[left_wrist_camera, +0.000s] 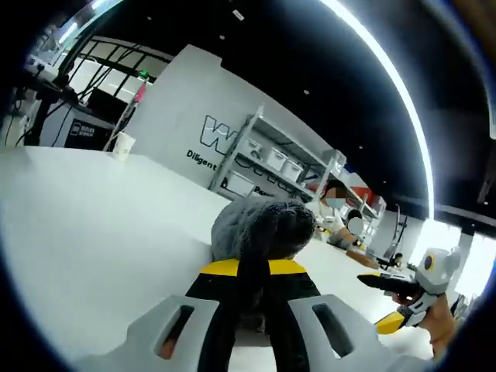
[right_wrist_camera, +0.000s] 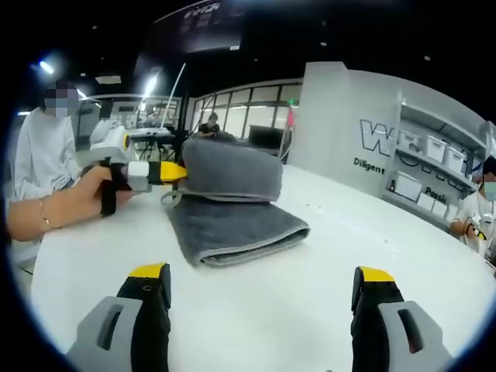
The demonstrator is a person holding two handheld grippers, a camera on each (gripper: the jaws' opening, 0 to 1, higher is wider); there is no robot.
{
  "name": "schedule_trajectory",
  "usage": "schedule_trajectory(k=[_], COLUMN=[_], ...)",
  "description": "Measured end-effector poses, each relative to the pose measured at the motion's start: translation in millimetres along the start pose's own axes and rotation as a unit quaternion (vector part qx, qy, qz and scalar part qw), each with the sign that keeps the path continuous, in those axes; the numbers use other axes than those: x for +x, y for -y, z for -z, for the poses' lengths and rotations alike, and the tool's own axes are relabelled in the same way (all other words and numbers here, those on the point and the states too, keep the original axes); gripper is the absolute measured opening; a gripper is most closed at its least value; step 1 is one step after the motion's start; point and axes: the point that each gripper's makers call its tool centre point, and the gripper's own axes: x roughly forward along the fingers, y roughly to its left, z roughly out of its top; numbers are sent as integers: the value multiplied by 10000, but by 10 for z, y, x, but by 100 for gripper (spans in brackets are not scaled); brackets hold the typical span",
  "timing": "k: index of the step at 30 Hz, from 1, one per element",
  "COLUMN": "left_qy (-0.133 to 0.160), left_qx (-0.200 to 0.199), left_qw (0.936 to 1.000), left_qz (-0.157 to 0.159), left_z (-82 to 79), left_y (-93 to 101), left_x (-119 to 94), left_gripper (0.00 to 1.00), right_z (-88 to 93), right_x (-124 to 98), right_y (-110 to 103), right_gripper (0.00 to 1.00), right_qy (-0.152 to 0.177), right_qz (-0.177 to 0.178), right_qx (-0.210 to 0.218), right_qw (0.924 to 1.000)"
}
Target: Open the folded towel by lifting each exposed corner and separating the folded layers until the towel lies flat within the target outline without major curled edges
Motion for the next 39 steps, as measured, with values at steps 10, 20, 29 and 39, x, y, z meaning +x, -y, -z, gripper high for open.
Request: schedule_trajectory(k=[10,20,29,39], left_qy=[-61,-268,-231,74], left_qx=[603,1468,2318,2706], left_qw=[9940,9795,9651,9539], left_qz=[-914,-1351,-1196,-1296], left_z=[-57,-66,-125,-304], left_y=[-279,-335,-229,-196], left_x=[-105,-209,-256,-201], left_gripper=[10,10,25,63], right_z=[13,31,32,46], right_x=[-7,0,-1,-6], right_y=[13,-1,-29,-33], right_gripper=[97,97,98,98], right_qy=[-28,-92,-106,-134], right_qz=[9,9,-14,-22], right_qx=[-25,-80,-115,-130], right_qw=[10000,9999,9999,9998])
